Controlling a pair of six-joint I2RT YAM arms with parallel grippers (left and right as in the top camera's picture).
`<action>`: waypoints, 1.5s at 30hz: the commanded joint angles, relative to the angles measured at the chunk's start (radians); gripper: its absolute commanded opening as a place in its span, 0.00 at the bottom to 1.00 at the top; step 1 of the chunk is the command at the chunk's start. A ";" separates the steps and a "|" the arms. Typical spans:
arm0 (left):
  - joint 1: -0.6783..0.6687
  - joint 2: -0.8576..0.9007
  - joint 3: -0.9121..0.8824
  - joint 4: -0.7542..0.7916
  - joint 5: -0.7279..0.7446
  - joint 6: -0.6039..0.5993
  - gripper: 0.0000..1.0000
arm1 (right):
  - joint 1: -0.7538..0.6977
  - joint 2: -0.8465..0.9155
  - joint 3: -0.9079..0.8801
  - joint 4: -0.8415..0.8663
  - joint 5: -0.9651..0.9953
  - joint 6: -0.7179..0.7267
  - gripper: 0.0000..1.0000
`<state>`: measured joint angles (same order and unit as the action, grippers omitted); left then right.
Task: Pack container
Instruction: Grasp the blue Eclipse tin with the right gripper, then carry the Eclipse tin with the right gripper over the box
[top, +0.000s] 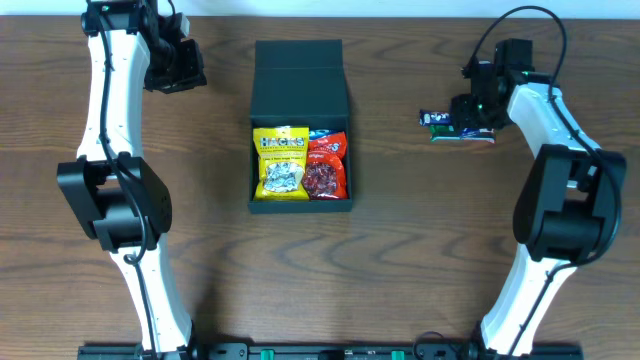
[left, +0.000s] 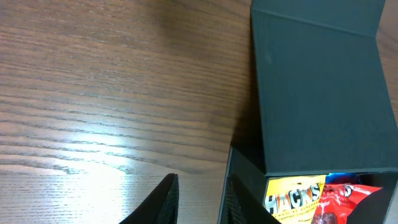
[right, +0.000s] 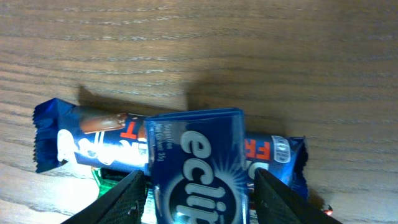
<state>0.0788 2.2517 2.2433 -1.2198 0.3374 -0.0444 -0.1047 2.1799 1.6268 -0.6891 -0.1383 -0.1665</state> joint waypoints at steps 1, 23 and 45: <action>0.006 0.005 0.025 0.002 0.003 0.011 0.26 | 0.015 0.015 -0.004 0.000 -0.008 -0.005 0.54; 0.006 0.005 0.025 0.002 0.003 0.011 0.26 | 0.016 -0.007 0.000 -0.015 -0.018 0.129 0.17; 0.006 0.005 0.025 -0.002 0.003 0.015 0.26 | 0.457 -0.175 0.291 -0.329 -0.053 0.250 0.01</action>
<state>0.0788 2.2517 2.2433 -1.2198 0.3370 -0.0444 0.3050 2.0075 1.9171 -1.0050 -0.1856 0.0525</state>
